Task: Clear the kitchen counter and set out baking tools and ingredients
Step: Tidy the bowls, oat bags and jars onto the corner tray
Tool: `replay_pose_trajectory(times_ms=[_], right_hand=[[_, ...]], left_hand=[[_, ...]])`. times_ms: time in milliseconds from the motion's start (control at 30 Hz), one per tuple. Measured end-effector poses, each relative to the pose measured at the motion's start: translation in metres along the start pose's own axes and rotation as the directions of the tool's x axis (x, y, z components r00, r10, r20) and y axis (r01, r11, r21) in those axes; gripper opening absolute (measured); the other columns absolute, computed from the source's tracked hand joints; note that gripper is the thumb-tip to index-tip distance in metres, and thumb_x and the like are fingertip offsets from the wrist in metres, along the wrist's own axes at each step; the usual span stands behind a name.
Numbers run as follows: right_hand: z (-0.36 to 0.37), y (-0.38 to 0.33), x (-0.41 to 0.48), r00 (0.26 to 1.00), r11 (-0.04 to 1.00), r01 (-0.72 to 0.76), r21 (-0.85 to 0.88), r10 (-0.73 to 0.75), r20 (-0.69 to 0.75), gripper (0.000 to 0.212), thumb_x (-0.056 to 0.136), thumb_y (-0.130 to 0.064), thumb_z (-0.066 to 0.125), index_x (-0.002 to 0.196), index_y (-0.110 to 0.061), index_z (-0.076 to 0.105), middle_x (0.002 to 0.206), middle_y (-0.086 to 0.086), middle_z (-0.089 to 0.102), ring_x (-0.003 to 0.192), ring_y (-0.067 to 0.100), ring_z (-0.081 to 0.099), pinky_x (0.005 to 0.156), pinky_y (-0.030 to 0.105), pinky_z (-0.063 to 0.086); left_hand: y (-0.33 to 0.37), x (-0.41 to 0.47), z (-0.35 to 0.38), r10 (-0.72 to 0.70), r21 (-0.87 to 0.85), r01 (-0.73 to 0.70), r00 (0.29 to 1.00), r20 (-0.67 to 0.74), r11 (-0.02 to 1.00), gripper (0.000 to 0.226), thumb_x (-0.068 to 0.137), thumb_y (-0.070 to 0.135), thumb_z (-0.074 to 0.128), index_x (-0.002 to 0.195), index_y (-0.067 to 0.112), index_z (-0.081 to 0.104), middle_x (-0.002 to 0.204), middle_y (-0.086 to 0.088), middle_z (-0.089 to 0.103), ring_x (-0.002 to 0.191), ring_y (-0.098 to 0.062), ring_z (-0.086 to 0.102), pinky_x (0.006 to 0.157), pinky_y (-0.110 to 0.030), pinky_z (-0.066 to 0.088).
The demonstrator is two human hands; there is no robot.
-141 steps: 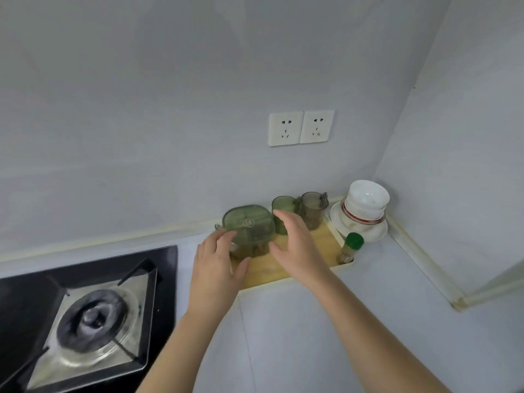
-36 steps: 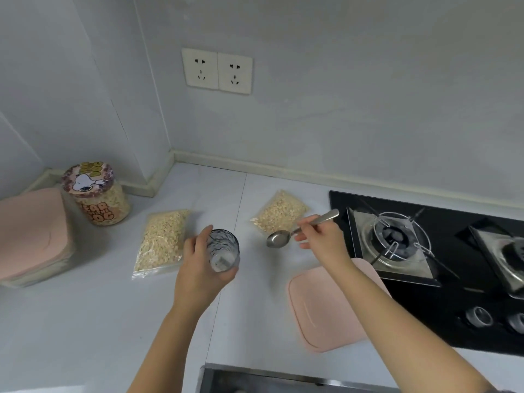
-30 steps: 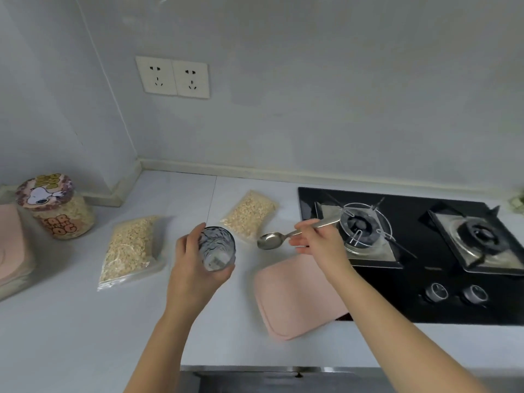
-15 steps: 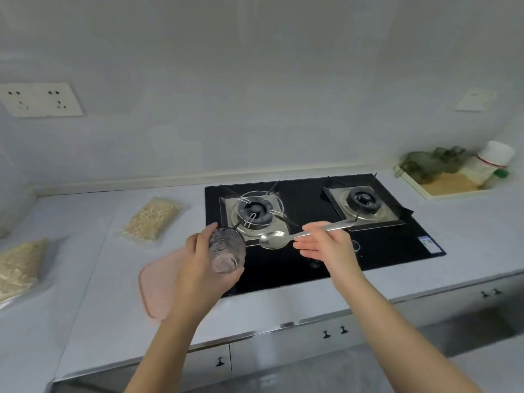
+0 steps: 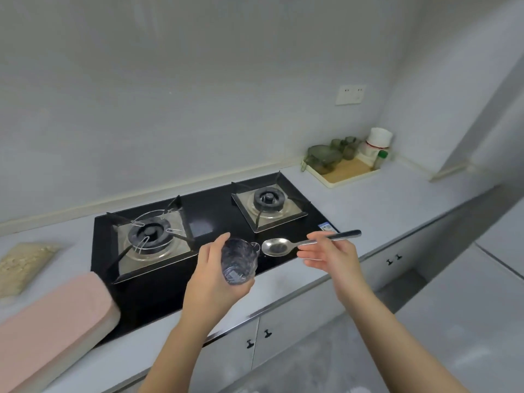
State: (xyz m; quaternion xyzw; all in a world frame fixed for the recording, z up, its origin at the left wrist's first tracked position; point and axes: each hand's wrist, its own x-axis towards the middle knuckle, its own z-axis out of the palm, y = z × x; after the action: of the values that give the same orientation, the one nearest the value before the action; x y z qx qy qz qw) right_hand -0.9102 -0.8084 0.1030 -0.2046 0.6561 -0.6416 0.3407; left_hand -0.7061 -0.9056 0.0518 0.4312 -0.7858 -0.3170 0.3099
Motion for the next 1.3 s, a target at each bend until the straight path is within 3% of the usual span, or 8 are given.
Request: replay_pose_trajectory(times_ms=[200, 400, 700, 1033, 1300], right_hand=[[-0.061, -0.010, 0.053, 0.996, 0.997, -0.018, 0.070, 0.024, -0.089, 0.020, 0.097, -0.011, 0.049, 0.092, -0.005, 0.068, 0.080, 0.017, 0.074, 0.074, 0.030, 0.073, 0.060, 0.029, 0.057], [-0.137, -0.033, 0.139, 0.978, 0.998, -0.028, 0.061, 0.040, -0.207, 0.020, 0.097, -0.010, 0.047, 0.095, -0.002, 0.066, 0.080, 0.016, 0.074, 0.073, 0.029, 0.072, 0.059, 0.027, 0.057], [-0.240, -0.064, 0.247, 0.938, 0.997, 0.002, 0.077, 0.024, -0.345, 0.021, 0.098, -0.010, 0.045, 0.097, -0.002, 0.065, 0.082, 0.015, 0.074, 0.073, 0.028, 0.071, 0.063, 0.030, 0.056], [-0.279, -0.083, 0.366, 0.960, 0.996, -0.005, 0.094, 0.032, -0.278, 0.020, 0.098, -0.009, 0.046, 0.096, -0.004, 0.065, 0.083, 0.016, 0.074, 0.068, 0.025, 0.070, 0.060, 0.029, 0.058], [-0.326, -0.110, 0.507, 0.972, 0.996, -0.023, 0.091, 0.044, -0.233, 0.013, 0.094, -0.011, 0.055, 0.092, -0.005, 0.066, 0.081, 0.016, 0.071, 0.066, 0.023, 0.068, 0.056, 0.026, 0.055]], left_hand=[[0.036, 0.051, 0.081, 0.035, -0.048, -0.031, 0.995, 0.092, 0.998, 0.096, 0.061, 0.050, 0.084, 0.135, 0.047, 0.024, 0.133, 0.021, 0.031, 0.105, 0.001, 0.043, 0.080, -0.013, 0.043], [0.084, 0.131, 0.174, 0.097, -0.099, -0.081, 0.980, 0.172, 0.992, 0.094, 0.061, 0.048, 0.083, 0.134, 0.048, 0.024, 0.130, 0.020, 0.033, 0.112, -0.005, 0.048, 0.089, -0.028, 0.052], [0.158, 0.245, 0.282, 0.177, -0.103, -0.155, 0.952, 0.250, 0.983, 0.093, 0.064, 0.046, 0.082, 0.137, 0.040, 0.026, 0.127, 0.016, 0.031, 0.109, -0.006, 0.048, 0.085, -0.032, 0.056], [0.186, 0.313, 0.353, 0.168, -0.012, -0.171, 0.956, 0.241, 0.985, 0.094, 0.062, 0.048, 0.083, 0.137, 0.038, 0.026, 0.129, 0.013, 0.036, 0.112, -0.011, 0.051, 0.083, -0.036, 0.056], [0.212, 0.393, 0.443, 0.051, 0.020, -0.055, 0.987, 0.155, 0.998, 0.093, 0.062, 0.047, 0.082, 0.138, 0.039, 0.028, 0.131, 0.014, 0.037, 0.116, -0.013, 0.050, 0.086, -0.038, 0.052]])
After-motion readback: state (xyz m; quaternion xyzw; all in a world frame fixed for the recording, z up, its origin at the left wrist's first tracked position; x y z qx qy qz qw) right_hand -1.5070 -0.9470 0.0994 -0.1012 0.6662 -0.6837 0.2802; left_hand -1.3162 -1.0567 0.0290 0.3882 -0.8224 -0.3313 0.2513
